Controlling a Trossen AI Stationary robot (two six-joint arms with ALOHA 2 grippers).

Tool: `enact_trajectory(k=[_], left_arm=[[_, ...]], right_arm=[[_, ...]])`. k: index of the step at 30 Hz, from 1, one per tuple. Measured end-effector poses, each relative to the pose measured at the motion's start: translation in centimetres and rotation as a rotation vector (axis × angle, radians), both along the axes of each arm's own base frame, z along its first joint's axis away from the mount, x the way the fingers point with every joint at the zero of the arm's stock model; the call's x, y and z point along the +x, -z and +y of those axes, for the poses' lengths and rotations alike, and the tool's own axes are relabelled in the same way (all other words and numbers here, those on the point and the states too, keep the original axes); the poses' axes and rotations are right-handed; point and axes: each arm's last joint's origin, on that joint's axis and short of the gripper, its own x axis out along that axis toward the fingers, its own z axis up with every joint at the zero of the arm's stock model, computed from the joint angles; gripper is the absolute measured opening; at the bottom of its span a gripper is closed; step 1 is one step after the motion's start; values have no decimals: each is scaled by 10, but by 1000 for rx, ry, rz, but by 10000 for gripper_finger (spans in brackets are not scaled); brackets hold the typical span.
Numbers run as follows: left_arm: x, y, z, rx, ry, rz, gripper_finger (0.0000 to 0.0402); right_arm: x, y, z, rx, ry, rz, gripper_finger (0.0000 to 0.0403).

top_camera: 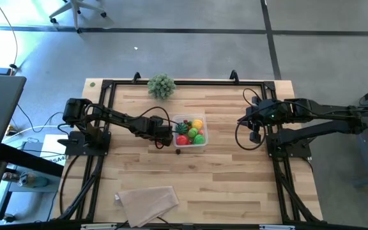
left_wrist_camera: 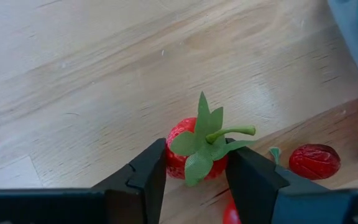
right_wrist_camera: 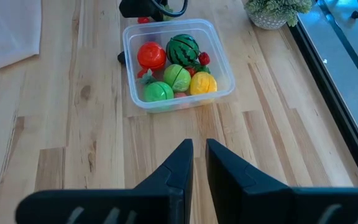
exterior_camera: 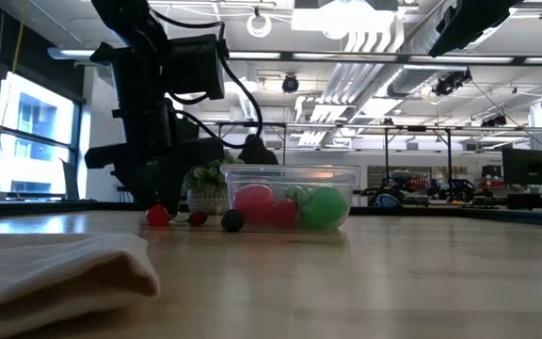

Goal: Pick and placing Produce into tupperware
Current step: Put the strawberry into the transparent bin

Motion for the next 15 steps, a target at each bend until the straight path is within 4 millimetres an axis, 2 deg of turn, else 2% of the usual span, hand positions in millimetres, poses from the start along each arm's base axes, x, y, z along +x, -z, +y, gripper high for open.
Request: enact_trajectory(k=[7, 10, 15], left_arm=[[-1, -3, 0, 17, 0, -5, 142], [-2, -13, 1, 47, -4, -40, 142], [-9, -40, 1, 110, -6, -130, 142]], right_arm=[[0, 0, 0, 0, -1, 0, 34], [0, 0, 0, 0, 0, 0, 34], [0, 0, 0, 0, -1, 0, 34]])
